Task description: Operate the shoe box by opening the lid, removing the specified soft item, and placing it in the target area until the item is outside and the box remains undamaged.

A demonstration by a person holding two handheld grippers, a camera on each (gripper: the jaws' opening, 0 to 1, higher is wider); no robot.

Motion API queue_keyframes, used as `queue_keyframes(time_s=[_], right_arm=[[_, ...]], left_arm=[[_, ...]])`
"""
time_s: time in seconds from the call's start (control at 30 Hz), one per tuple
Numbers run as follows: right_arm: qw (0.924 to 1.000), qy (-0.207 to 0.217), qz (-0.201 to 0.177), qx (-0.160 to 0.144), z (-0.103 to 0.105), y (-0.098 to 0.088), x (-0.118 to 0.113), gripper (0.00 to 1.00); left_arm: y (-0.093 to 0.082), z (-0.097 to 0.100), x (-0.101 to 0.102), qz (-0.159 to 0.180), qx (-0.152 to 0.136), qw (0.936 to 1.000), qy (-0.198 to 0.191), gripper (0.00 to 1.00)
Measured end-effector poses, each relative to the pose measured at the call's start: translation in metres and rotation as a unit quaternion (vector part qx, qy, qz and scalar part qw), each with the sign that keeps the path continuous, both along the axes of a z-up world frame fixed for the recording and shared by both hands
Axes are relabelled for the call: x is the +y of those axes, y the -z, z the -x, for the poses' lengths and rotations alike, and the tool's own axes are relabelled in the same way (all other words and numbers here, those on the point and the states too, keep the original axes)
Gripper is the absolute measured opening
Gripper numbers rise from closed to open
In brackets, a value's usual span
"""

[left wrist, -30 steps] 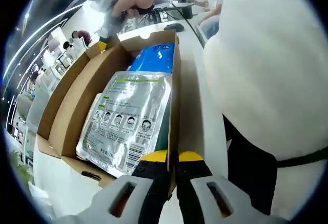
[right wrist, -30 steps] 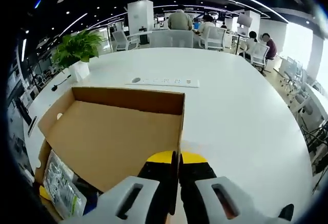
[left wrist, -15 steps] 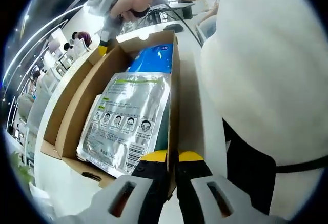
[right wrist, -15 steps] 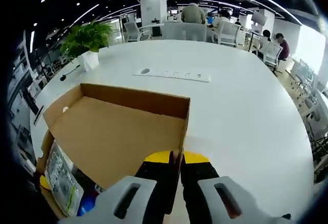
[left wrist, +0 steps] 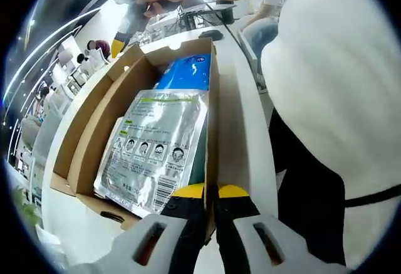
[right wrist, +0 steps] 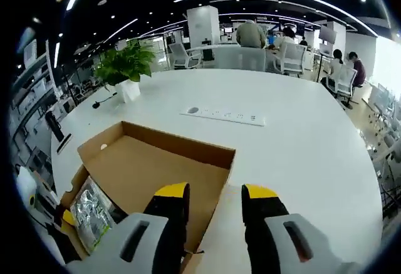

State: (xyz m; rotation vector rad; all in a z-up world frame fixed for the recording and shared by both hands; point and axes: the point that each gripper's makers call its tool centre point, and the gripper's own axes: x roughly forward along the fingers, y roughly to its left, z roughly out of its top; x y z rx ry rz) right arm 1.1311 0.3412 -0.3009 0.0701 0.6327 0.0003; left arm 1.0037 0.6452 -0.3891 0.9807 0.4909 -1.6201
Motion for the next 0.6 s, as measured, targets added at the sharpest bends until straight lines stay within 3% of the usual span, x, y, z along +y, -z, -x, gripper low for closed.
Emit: queue_keyframes(time_s=[0.03, 0.1, 0.23, 0.33, 0.5, 0.6], right_arm=[[0.9999, 0.008, -0.002, -0.009, 0.0, -0.003, -0.001, 0.37], [0.9982, 0.013, -0.052, -0.027, 0.004, -0.006, 0.011, 0.4], [0.9913, 0.014, -0.112, -0.068, 0.012, -0.017, 0.031, 0.54], [0.9832, 0.017, -0.165, -0.076, 0.025, -0.023, 0.045, 0.55], [0.9696, 0.056, -0.216, -0.099, 0.044, -0.029, 0.046, 0.74], [0.9613, 0.074, -0.238, -0.118, 0.052, -0.034, 0.045, 0.72]], left_arm=[[0.001, 0.0, 0.0, 0.0, 0.0, 1.0, 0.001, 0.03], [0.001, 0.0, 0.0, 0.002, -0.002, 1.0, 0.002, 0.04], [0.001, 0.0, 0.0, 0.003, -0.005, 1.0, 0.003, 0.04], [0.001, 0.0, 0.0, 0.003, -0.004, 1.0, 0.003, 0.04], [0.002, 0.0, 0.001, 0.004, -0.004, 1.0, 0.003, 0.04], [0.002, 0.0, 0.001, 0.003, -0.004, 1.0, 0.003, 0.04]])
